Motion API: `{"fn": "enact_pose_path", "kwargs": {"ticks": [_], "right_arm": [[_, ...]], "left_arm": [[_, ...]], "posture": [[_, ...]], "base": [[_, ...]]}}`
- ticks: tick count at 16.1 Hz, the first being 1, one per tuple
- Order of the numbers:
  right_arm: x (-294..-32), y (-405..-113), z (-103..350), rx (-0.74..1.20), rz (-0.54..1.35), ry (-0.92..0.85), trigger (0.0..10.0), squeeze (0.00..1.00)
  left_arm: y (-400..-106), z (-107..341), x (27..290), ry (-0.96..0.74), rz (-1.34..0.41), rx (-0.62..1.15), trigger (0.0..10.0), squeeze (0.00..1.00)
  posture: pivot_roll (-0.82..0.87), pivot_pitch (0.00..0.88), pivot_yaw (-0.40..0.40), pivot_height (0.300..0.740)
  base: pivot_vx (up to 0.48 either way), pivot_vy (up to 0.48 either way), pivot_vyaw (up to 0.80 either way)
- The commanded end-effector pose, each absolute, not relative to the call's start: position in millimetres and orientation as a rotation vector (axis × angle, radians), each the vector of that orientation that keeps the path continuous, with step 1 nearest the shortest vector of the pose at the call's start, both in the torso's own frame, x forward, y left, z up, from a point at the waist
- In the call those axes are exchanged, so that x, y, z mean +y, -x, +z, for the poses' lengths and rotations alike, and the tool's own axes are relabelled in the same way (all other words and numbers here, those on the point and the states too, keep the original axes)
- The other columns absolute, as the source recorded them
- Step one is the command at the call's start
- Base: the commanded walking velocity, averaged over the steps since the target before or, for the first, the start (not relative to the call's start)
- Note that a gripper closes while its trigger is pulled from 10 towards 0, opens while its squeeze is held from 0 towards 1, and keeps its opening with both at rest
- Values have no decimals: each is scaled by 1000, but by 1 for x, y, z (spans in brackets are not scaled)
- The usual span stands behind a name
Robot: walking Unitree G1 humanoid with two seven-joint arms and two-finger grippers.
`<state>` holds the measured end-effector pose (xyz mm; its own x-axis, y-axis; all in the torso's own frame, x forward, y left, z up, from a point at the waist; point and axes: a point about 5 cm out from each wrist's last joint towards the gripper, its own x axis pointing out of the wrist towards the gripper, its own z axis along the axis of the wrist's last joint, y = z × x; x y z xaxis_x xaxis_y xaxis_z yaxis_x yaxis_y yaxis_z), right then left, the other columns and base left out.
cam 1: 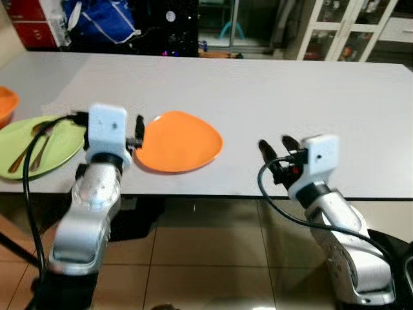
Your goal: Setting the table
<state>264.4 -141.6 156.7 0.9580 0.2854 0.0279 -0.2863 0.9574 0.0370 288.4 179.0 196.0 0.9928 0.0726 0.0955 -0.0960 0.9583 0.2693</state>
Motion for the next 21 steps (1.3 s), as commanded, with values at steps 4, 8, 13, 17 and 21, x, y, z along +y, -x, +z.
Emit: {"fn": "enact_pose_path", "kwargs": {"ticks": [4, 8, 13, 17, 21], "right_arm": [[-138, -259, 146, 38, 283, -69, 10000, 0], [-136, -262, 149, 24, 225, -122, 10000, 0], [-143, -270, 154, -8, 150, -151, 10000, 0], [-143, -271, 152, 6, 120, -162, 10000, 0], [-140, -271, 150, 16, 135, -169, 10000, 0]], "left_arm": [[-279, 200, 176, -321, 89, -129, 10000, 0], [-281, 198, 179, -344, 84, -125, 10000, 0], [-286, 194, 175, -249, 52, -109, 10000, 0], [-287, 192, 170, -261, 20, -100, 10000, 0], [-287, 195, 172, -267, 21, -108, 10000, 0]], "posture": [[7, 0, 8, 740], [5, 0, 19, 740], [10, 0, 16, 740], [7, 0, 13, 740], [10, 0, 13, 740]], "base": [[0, 367, 0], [0, 372, 0], [0, 371, 0], [0, 368, 0], [0, 368, -230]]}}
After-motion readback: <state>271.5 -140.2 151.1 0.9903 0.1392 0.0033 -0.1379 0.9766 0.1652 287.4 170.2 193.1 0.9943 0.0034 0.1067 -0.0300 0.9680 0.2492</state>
